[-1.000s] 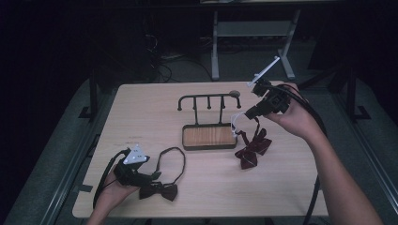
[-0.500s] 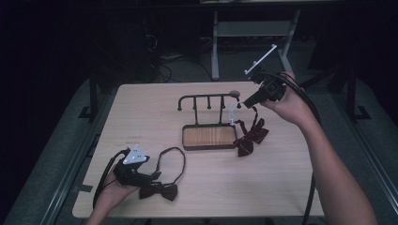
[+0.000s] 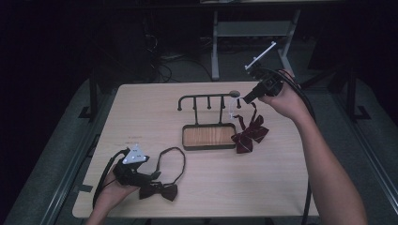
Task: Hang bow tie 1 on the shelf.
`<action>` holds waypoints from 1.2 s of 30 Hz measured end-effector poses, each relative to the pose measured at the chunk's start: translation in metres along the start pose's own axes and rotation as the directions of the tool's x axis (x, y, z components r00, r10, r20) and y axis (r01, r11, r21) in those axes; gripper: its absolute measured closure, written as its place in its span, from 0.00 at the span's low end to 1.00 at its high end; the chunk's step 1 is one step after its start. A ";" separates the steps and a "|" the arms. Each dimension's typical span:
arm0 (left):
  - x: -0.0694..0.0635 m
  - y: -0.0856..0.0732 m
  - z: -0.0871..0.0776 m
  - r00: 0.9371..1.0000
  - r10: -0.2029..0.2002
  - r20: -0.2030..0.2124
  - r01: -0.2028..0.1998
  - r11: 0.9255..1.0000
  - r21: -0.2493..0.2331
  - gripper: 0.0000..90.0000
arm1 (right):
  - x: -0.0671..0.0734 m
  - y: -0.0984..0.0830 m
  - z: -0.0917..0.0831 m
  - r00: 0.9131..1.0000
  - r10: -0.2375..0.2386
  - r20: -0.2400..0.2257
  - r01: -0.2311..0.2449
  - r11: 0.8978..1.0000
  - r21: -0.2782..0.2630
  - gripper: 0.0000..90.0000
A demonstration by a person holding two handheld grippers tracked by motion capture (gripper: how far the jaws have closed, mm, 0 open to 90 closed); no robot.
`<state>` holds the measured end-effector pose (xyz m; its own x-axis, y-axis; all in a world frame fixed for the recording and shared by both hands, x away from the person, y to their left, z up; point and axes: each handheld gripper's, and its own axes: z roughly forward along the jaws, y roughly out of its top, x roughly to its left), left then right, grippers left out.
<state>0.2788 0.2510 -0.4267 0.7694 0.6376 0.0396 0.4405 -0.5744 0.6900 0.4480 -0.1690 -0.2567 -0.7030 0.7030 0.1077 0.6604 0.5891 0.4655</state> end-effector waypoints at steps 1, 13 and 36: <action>0.000 0.000 0.000 1.000 -0.001 0.000 0.001 1.000 0.000 0.29 | -0.001 0.000 0.001 1.000 0.004 0.000 -0.004 1.000 0.001 0.94; 0.000 0.000 0.001 1.000 0.002 0.001 -0.002 1.000 0.002 0.29 | -0.010 -0.005 0.012 1.000 0.026 -0.014 -0.026 1.000 0.006 0.93; 0.000 -0.001 0.003 1.000 -0.006 0.007 0.006 1.000 0.021 0.29 | -0.008 -0.025 0.019 0.997 0.010 -0.072 -0.011 1.000 -0.009 0.85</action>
<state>0.2801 0.2497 -0.4297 0.7700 0.6373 0.0308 0.4544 -0.5816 0.6747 0.4425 -0.1817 -0.2855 -0.7135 0.6784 0.1755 0.6656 0.5779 0.4721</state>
